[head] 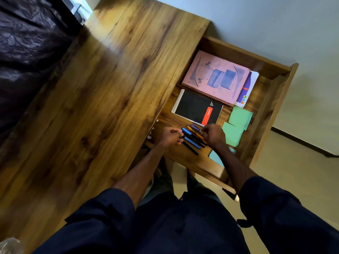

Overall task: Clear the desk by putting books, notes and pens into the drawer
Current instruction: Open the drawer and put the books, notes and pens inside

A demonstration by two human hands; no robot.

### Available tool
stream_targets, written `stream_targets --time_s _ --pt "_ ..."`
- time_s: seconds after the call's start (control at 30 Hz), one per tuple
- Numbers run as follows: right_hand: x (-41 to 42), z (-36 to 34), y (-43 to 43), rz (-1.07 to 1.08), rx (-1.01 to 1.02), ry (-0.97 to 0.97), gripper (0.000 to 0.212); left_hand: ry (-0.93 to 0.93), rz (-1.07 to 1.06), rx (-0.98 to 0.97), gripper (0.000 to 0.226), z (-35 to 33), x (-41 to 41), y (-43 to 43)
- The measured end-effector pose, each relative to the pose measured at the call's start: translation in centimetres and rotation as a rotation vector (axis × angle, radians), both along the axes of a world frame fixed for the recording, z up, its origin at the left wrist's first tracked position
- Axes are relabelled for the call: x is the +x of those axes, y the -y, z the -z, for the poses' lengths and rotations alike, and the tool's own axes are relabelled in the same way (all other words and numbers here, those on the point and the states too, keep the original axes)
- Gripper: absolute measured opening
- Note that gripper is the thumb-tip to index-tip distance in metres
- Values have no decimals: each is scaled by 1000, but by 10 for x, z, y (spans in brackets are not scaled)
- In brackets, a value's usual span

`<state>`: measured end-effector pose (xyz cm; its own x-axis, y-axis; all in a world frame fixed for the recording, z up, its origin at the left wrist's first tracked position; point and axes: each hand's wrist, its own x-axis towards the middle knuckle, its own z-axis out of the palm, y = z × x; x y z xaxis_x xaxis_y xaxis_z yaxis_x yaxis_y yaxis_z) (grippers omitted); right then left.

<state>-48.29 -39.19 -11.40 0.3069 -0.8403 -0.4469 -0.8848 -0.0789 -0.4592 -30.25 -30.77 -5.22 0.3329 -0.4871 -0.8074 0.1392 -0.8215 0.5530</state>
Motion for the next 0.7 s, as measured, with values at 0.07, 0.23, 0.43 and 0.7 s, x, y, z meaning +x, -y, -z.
stream_targets --time_s 0.07,0.23,0.43,0.7 --pt "4 3 1 17 4 -22 13 -2 -1 -15 21 -1 4 -6" --pt "8 7 1 29 -16 -31 12 -7 -49 -45 19 1 9 -17" --pt "9 12 -3 33 0 -55 12 8 -68 -61 17 3 8 -22" --pt "10 14 -5 38 4 -28 11 29 -97 -54 16 3 6 -28"
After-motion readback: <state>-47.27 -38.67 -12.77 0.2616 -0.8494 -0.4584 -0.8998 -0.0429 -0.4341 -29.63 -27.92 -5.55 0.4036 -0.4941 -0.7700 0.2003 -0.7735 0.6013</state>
